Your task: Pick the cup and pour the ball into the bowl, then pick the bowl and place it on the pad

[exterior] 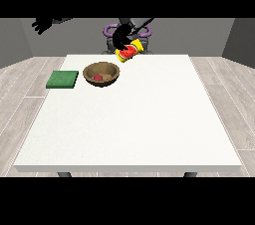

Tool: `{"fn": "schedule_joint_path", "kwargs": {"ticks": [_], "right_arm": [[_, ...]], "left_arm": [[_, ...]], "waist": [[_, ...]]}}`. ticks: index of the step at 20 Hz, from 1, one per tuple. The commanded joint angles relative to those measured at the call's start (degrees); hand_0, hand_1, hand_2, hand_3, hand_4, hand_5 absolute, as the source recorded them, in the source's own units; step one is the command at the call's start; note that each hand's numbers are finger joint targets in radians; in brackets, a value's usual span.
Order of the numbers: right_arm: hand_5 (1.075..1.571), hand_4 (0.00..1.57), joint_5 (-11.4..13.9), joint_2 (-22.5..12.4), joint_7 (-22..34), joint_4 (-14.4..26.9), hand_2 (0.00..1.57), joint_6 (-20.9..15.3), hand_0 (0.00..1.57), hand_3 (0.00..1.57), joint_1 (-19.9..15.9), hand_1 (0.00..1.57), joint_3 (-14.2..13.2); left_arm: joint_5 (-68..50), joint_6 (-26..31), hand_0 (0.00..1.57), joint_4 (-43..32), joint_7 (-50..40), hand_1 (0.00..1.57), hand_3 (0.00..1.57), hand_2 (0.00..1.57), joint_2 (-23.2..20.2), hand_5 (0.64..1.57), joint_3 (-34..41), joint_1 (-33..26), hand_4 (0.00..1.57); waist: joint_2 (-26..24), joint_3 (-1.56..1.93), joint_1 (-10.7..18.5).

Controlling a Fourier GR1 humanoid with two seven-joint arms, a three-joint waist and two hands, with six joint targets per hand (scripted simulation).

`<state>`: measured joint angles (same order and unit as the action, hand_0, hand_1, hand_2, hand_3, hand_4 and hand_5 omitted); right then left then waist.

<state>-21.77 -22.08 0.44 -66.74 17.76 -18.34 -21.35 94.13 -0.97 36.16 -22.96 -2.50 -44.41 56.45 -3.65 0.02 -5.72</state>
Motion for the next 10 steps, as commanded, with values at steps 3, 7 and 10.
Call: {"fn": "schedule_joint_path", "kwargs": {"ticks": [3,7,10], "right_arm": [[1.569,0.50,-0.55,-0.55,-0.69,0.22,0.00,1.12,0.00,0.30,0.02,0.00,-0.06],[1.569,0.50,-1.14,-1.12,1.45,0.23,0.00,-1.25,0.00,0.30,1.62,0.00,-1.77],[1.569,0.52,-0.14,-0.23,1.09,-0.42,0.00,-2.52,0.00,0.31,2.45,0.00,-1.29]], "left_arm": [[3.03,2.90,1.51,2.16,3.67,1.51,1.57,1.57,-0.57,1.492,3.20,2.47,1.28],[-1.93,-7.24,1.53,6.57,2.59,1.53,1.57,1.57,-2.21,1.515,6.43,-7.37,1.25],[-11.84,-13.39,1.33,11.11,1.65,1.33,1.57,1.57,-1.05,1.544,15.89,-9.23,1.02]], "waist": [[1.13,-0.01,0.85],[-0.98,-0.06,4.59],[-1.19,-0.21,6.96]]}}
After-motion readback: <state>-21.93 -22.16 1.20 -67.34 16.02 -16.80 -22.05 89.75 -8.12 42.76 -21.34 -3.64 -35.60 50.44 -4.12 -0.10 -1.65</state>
